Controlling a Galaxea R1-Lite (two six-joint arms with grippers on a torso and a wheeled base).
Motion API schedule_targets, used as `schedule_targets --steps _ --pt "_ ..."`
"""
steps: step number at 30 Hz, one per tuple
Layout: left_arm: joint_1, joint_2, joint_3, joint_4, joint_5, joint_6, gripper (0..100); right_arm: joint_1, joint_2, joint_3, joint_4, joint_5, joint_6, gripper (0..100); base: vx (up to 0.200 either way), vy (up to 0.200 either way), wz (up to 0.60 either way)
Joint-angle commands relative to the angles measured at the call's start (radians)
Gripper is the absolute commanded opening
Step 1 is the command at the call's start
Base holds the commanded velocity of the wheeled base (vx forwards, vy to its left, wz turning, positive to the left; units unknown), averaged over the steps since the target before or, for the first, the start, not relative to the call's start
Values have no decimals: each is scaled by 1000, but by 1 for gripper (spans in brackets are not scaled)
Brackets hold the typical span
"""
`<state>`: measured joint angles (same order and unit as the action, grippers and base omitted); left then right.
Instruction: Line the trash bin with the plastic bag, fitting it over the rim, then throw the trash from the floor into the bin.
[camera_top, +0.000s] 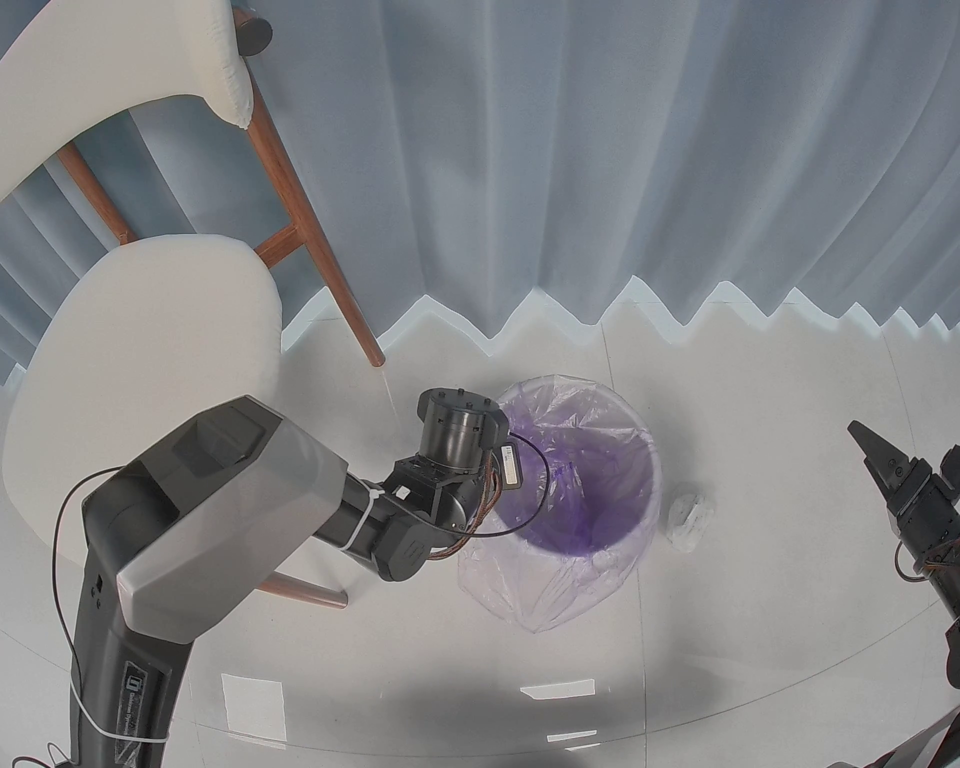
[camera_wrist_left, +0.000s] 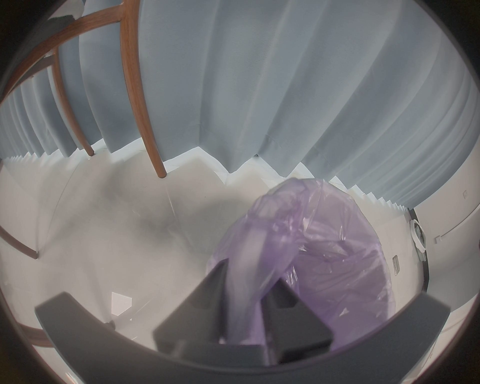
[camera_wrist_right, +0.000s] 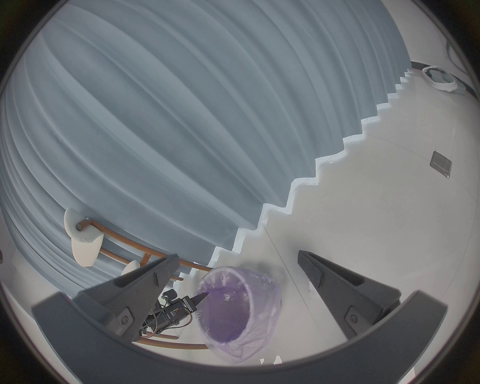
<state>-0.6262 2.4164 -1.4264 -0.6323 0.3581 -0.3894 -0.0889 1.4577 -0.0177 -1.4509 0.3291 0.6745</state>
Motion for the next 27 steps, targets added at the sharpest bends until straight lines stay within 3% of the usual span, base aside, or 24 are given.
schedule_targets --steps 1,11,16,21,23,27 --pt "-4 3 0 -1 5 0 100 0 -8 18 0 1 0 100 0 0 0" --pt "-40 -246 156 3 19 6 100 0 -13 18 1 -1 -1 100 0 0 0" --pt "-33 -434 359 29 64 24 100 0 -13 18 17 1 -15 100 0 0 0" --pt "-30 -592 432 33 64 32 100 -6 -16 18 104 -10 -101 100 0 0 0" --pt "-40 -712 495 28 59 30 100 -6 -11 18 202 -55 -185 100 0 0 0" --pt "-38 -858 616 6 38 35 100 -6 -5 13 260 -61 -227 100 0 0 0"
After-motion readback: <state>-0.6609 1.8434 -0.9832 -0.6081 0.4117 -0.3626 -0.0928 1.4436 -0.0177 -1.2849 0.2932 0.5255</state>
